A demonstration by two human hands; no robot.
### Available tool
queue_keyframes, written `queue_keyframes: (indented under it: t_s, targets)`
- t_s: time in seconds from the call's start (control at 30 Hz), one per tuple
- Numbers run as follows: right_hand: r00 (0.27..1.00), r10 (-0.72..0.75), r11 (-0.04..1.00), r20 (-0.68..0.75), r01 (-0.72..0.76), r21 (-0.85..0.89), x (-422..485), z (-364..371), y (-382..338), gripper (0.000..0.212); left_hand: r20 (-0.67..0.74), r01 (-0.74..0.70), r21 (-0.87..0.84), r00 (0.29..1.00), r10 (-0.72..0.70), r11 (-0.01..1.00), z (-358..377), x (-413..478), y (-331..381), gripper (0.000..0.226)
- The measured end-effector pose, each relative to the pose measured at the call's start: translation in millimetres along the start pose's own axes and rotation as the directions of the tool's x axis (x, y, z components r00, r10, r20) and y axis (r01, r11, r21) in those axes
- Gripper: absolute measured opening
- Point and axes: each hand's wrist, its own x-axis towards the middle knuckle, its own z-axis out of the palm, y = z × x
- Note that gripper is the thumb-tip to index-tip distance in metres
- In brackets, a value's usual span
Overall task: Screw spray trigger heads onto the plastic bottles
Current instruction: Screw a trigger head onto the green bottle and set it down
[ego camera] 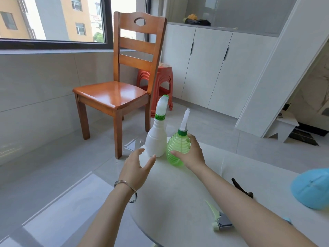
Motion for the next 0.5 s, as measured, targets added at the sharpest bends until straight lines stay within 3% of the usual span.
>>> queue_keyframes:
  t_s: [0.37, 0.5]
  targets:
    - [0.999, 0.007, 0.999, 0.037, -0.009, 0.043, -8, -15, 1, 0.09, 0.003, -0.028, -0.025, 1.0, 0.028, 0.999, 1, -2, 13, 0.059]
    - [0.999, -0.039, 0.994, 0.024, 0.037, 0.1, -21, -49, -2, 0.082, 0.011, -0.038, -0.013, 0.999, 0.038, 0.999, 5, -6, 24, 0.06]
